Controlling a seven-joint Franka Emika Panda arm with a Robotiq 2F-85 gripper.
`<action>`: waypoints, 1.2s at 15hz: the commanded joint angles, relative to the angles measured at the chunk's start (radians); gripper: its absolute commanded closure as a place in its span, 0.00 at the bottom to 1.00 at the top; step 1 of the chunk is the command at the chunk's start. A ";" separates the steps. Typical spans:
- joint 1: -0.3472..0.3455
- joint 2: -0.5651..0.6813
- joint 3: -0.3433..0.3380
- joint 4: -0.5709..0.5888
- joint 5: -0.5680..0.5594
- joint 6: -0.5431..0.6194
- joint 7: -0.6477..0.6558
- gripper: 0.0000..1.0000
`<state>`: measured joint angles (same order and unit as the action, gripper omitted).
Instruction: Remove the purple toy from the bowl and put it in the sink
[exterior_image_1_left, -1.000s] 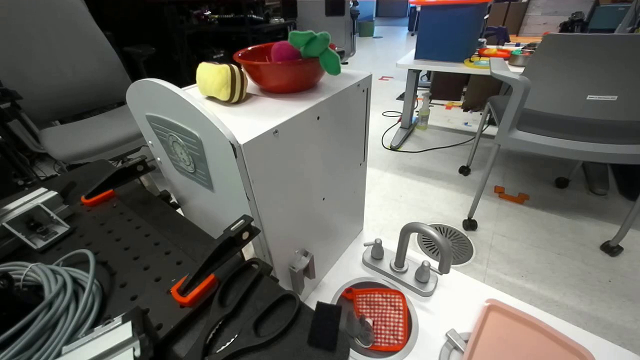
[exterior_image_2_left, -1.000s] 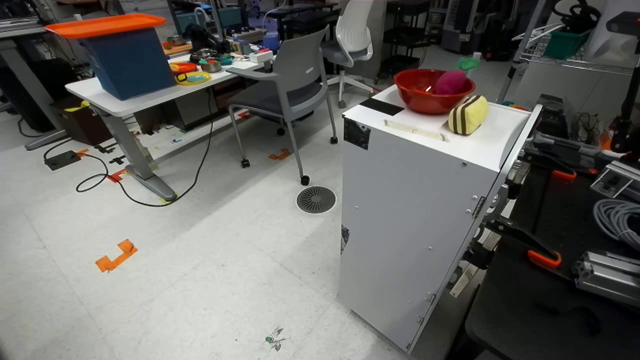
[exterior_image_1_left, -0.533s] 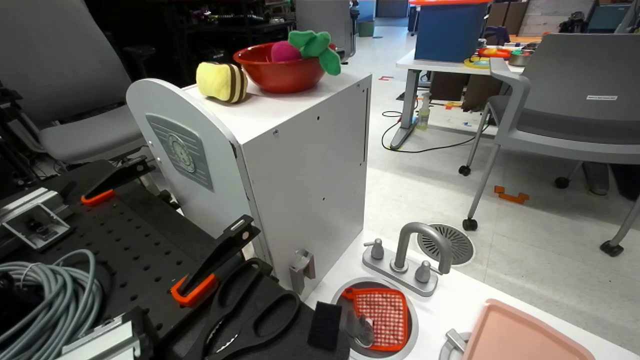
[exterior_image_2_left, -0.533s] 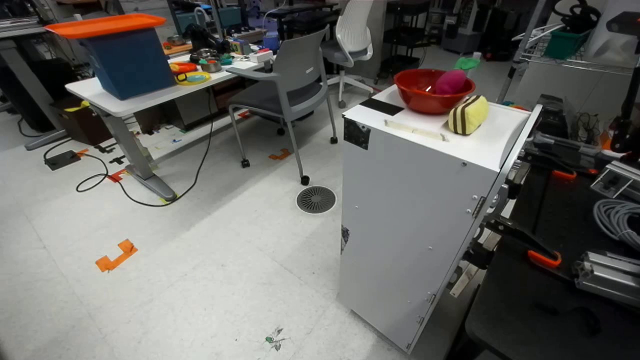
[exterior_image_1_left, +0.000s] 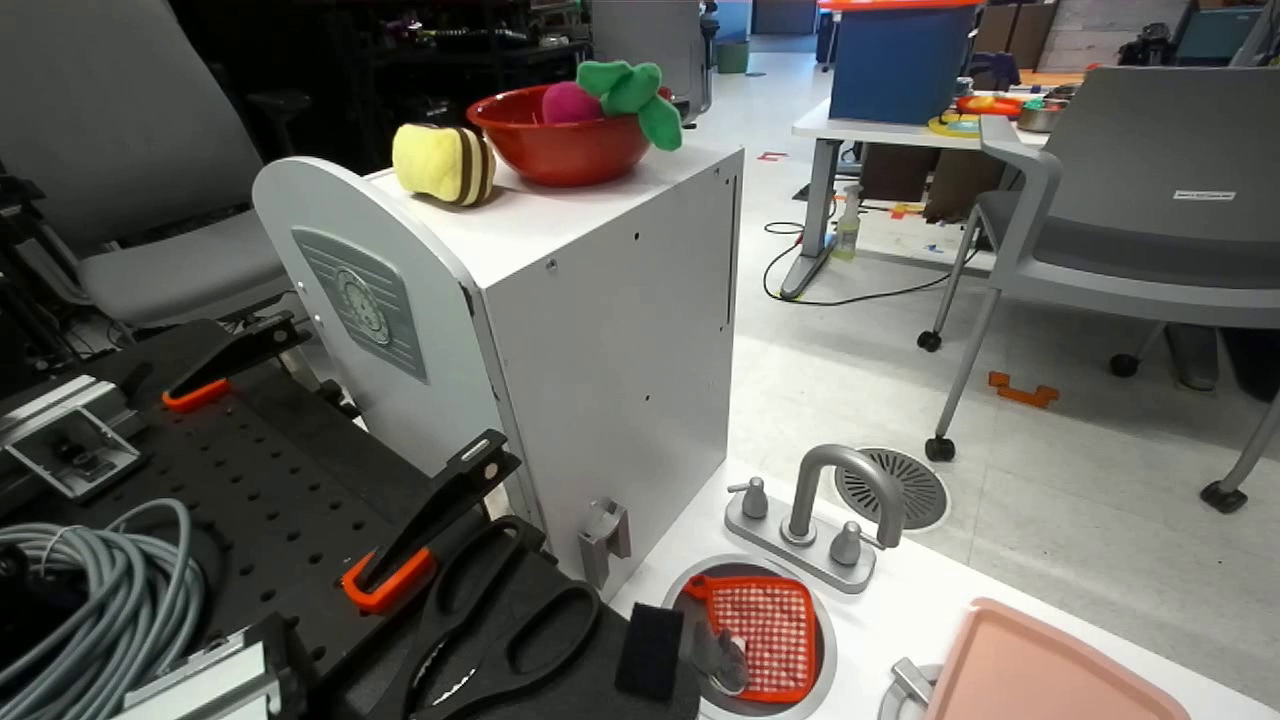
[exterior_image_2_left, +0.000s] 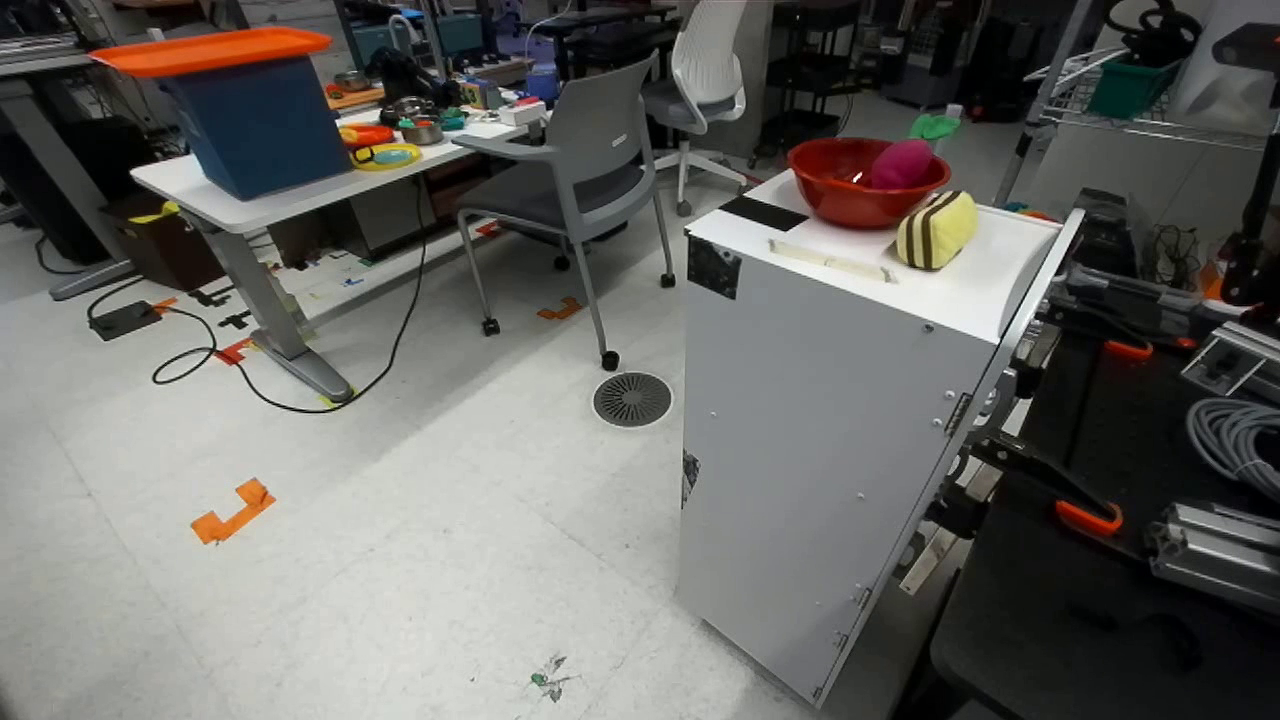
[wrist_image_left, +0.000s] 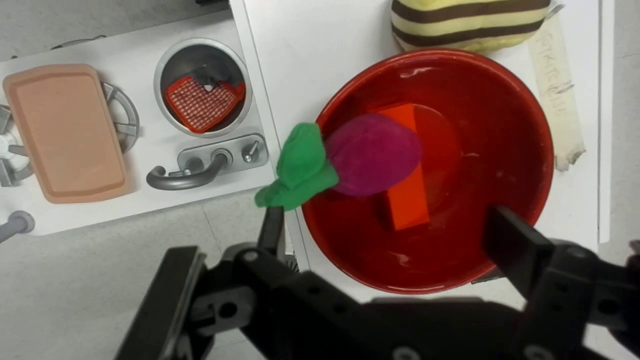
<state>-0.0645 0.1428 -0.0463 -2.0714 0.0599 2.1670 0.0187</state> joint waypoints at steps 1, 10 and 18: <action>-0.004 0.003 0.000 -0.016 0.034 -0.017 -0.033 0.00; -0.007 -0.001 -0.003 -0.060 0.029 -0.017 -0.033 0.07; -0.015 -0.007 -0.011 -0.083 0.028 -0.012 -0.028 0.68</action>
<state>-0.0750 0.1543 -0.0522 -2.1411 0.0684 2.1664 0.0062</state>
